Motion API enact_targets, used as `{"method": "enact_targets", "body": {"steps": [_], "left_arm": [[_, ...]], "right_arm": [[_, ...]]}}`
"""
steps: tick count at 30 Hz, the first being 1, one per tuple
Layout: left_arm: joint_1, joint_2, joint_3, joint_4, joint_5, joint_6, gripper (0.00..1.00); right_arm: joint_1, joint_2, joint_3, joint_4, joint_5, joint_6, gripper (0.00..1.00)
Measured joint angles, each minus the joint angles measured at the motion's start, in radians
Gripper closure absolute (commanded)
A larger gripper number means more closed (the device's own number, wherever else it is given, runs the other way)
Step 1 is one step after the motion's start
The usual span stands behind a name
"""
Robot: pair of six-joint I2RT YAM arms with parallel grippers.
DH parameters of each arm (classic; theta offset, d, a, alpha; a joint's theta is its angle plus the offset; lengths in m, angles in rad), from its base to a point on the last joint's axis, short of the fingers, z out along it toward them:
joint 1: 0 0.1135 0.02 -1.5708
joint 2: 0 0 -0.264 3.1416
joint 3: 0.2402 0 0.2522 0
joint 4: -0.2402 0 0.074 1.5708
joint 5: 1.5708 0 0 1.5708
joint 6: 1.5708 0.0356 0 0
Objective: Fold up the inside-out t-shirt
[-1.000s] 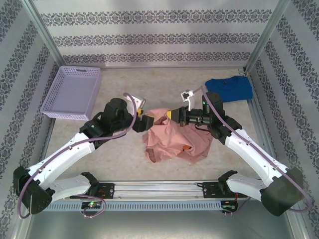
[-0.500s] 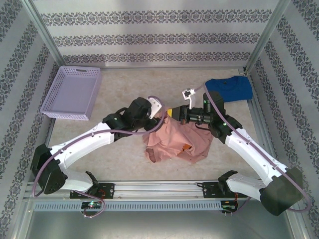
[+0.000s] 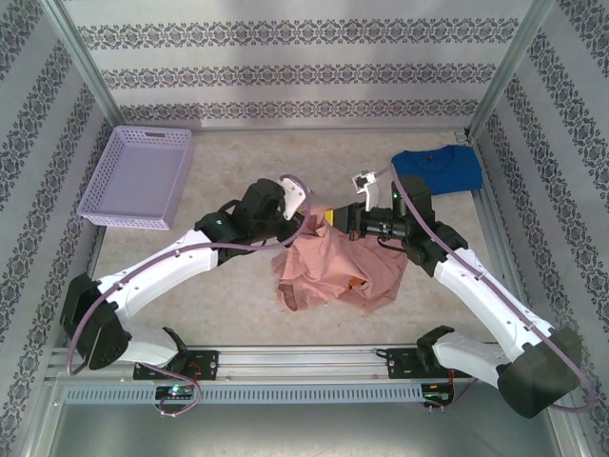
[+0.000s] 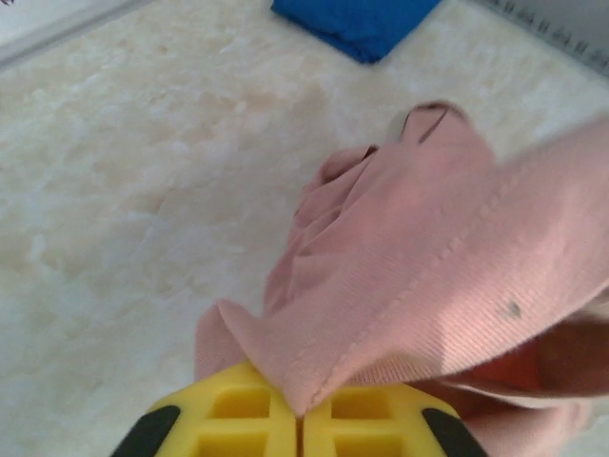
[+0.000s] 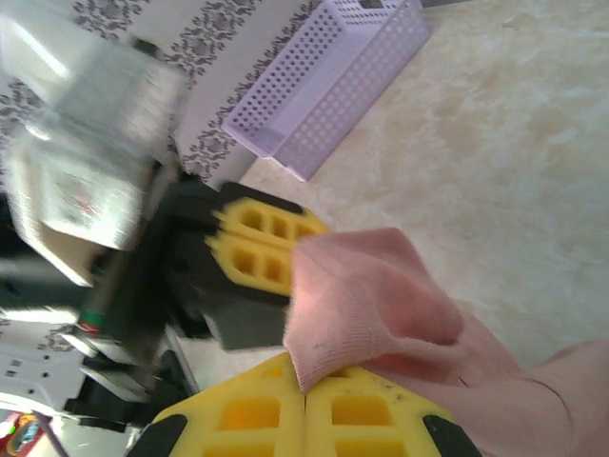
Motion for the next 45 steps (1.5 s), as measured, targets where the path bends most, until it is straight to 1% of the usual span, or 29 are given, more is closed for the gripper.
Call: {"method": "enact_targets", "body": {"steps": [5,7,12,15,19,25,26,31,34,36,38,41,44,45], "left_arm": [[0.093,-0.113,-0.037,0.034,0.202,-0.079,1.0],[0.127,-0.145,-0.044,0.042,0.311,-0.116,1.0],[0.182,-0.163,-0.065,0.066,0.555,-0.185,1.0],[0.205,-0.164,-0.094,0.077,0.642,-0.221,1.0],[0.233,-0.167,-0.119,0.111,0.686,-0.279,1.0],[0.239,-0.167,-0.119,0.138,0.715,-0.338,1.0],[0.239,-0.167,-0.118,0.14,0.719,-0.345,1.0],[0.245,-0.167,-0.116,0.141,0.73,-0.355,1.0],[0.247,-0.167,-0.107,0.14,0.729,-0.355,1.0],[0.247,-0.167,-0.102,0.141,0.724,-0.354,1.0],[0.248,-0.163,-0.098,0.138,0.718,-0.354,1.0],[0.248,-0.153,-0.096,0.137,0.714,-0.351,1.0],[0.249,-0.143,-0.096,0.136,0.711,-0.35,1.0],[0.25,-0.141,-0.096,0.136,0.71,-0.349,1.0]], "right_arm": [[0.001,-0.012,0.015,-0.079,0.062,-0.072,1.0],[0.001,-0.014,0.042,-0.12,0.098,-0.1,1.0],[0.007,-0.018,0.138,-0.218,0.219,-0.153,1.0],[0.013,-0.016,0.193,-0.297,0.294,-0.196,1.0],[0.037,-0.004,0.243,-0.399,0.413,-0.268,1.0],[0.129,0.02,0.221,-0.426,0.564,-0.345,0.86],[0.14,0.026,0.215,-0.427,0.593,-0.355,0.85],[0.148,0.071,0.191,-0.431,0.724,-0.358,0.8],[0.15,0.084,0.182,-0.435,0.76,-0.355,0.77],[0.15,0.082,0.174,-0.433,0.763,-0.354,0.74],[0.144,0.074,0.158,-0.422,0.722,-0.352,0.67],[0.102,0.031,0.095,-0.36,0.555,-0.323,0.59],[0.041,-0.01,0.035,-0.288,0.378,-0.274,0.54],[0.031,-0.015,0.027,-0.274,0.344,-0.263,0.53]]}}
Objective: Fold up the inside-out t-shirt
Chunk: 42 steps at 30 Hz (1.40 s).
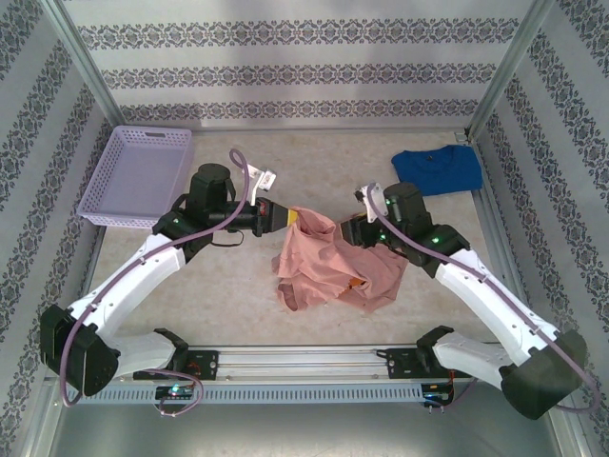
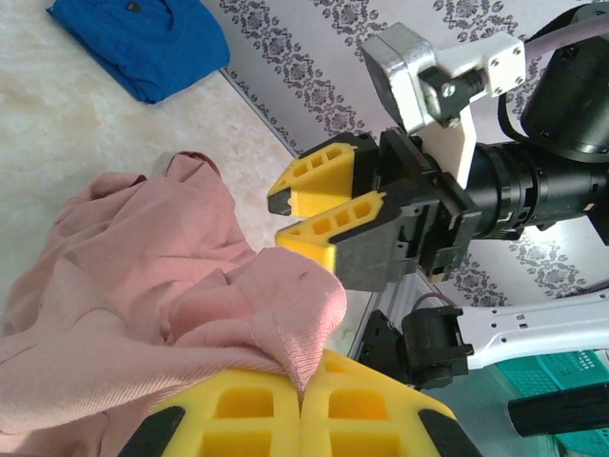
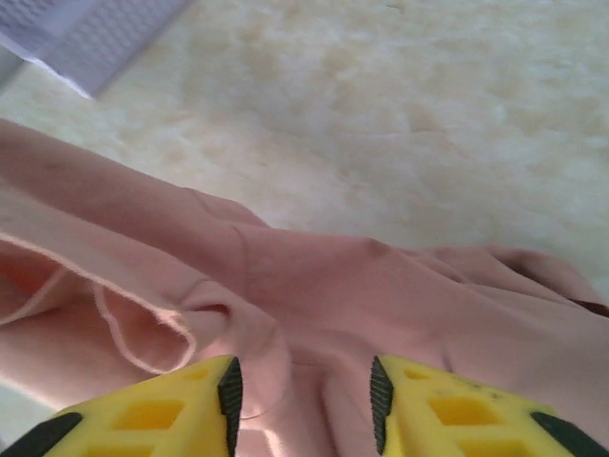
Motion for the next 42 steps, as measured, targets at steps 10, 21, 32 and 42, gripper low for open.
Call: {"method": "enact_targets", "body": {"steps": [10,21,32,42], "left_arm": [[0.0,0.002,0.0,0.0,0.0,0.003,1.0],[0.0,0.002,0.0,0.0,0.0,0.008,1.0],[0.0,0.002,0.0,0.0,-0.001,0.016,1.0],[0.0,0.026,-0.001,-0.15,-0.303,0.053,0.88]], "right_arm": [[0.009,0.034,-0.034,0.132,-0.186,0.048,0.51],[0.009,0.092,-0.014,0.136,-0.187,0.014,0.62],[0.009,0.116,0.015,0.124,-0.187,-0.039,1.0],[0.069,0.045,0.043,0.061,-0.099,0.042,1.0]]}}
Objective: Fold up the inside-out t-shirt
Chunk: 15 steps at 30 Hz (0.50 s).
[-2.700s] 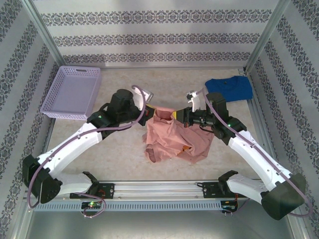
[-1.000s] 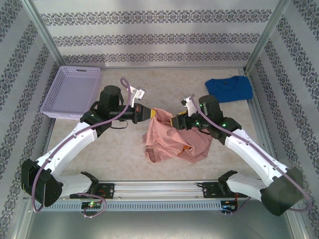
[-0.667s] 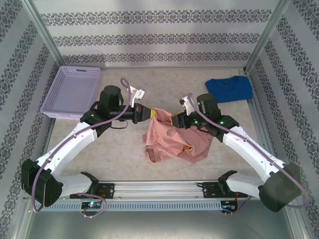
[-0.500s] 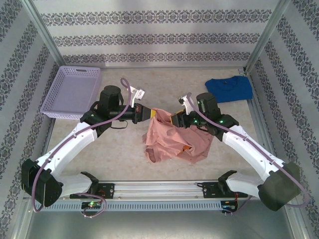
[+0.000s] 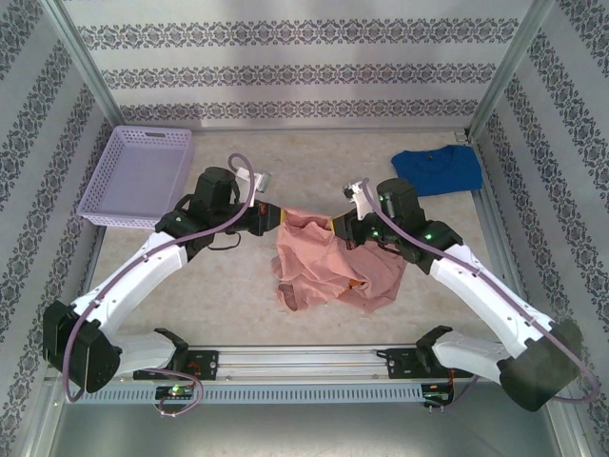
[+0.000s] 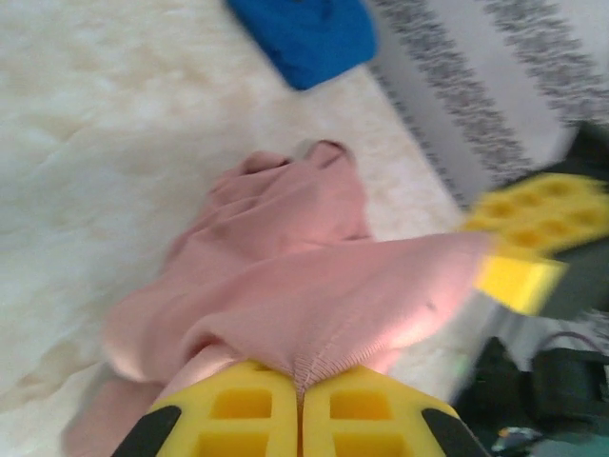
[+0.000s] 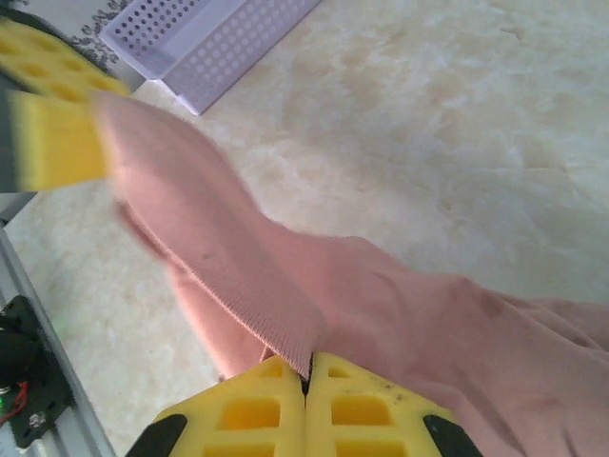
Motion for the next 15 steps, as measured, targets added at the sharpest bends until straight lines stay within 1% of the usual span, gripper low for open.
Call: {"method": "enact_targets", "body": {"steps": [2,4,11,13,15], "left_arm": [[0.0,0.01,-0.021,-0.011,-0.039,0.003,0.84],[0.0,0.011,-0.053,-0.013,-0.053,0.003,0.8],[-0.001,0.005,-0.166,-0.003,-0.066,0.0,0.56],[-0.002,0.002,-0.183,0.001,-0.066,0.003,0.52],[-0.006,0.0,-0.192,0.009,-0.068,0.004,0.52]], "right_arm": [[0.042,0.002,0.026,-0.009,0.034,0.027,1.0],[0.078,0.018,0.056,-0.018,0.071,0.053,1.0],[0.154,0.133,0.149,-0.037,0.146,0.105,1.0],[0.163,0.156,0.164,-0.041,0.154,0.111,1.0],[0.167,0.171,0.176,-0.047,0.159,0.115,1.0]]}}
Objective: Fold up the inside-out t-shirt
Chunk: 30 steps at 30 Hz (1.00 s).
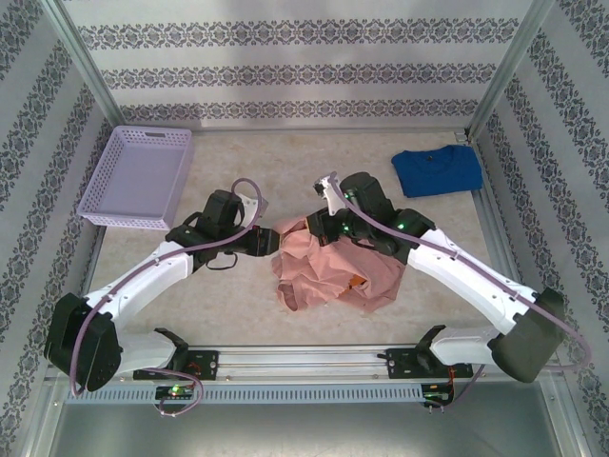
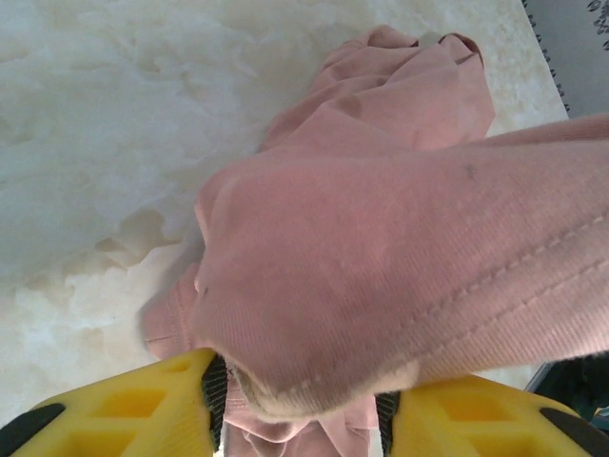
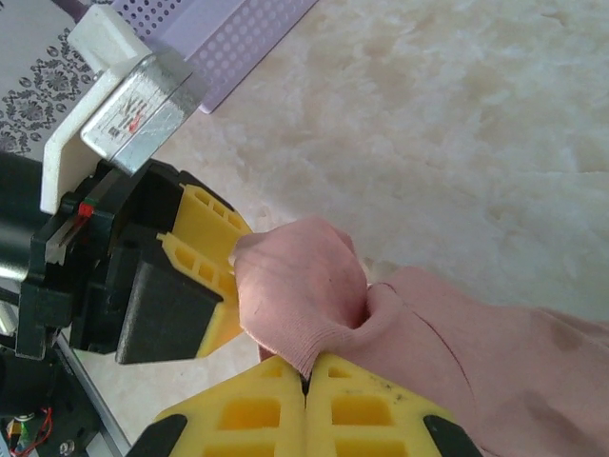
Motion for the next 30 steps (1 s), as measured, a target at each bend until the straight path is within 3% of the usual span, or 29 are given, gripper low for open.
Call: {"method": "enact_targets", "body": {"steps": [8,16,20,27,30], "left_arm": [[-0.001,0.013,-0.008,0.017,-0.061,0.019,0.61],[-0.001,0.037,-0.002,0.04,-0.122,0.026,0.91],[-0.001,0.029,0.011,0.037,-0.143,0.033,1.0],[-0.001,-0.031,0.019,-0.041,-0.18,0.042,1.0],[-0.001,-0.045,0.013,-0.038,-0.141,0.023,0.81]], "right_arm": [[0.0,0.003,0.042,-0.02,0.016,0.0,1.0],[-0.001,0.002,0.048,-0.058,0.032,-0.005,1.0],[-0.017,-0.001,0.051,-0.103,0.062,-0.027,1.0],[-0.054,-0.013,0.058,-0.163,0.09,-0.065,1.0],[-0.069,-0.029,0.049,-0.153,0.063,-0.07,1.0]]}}
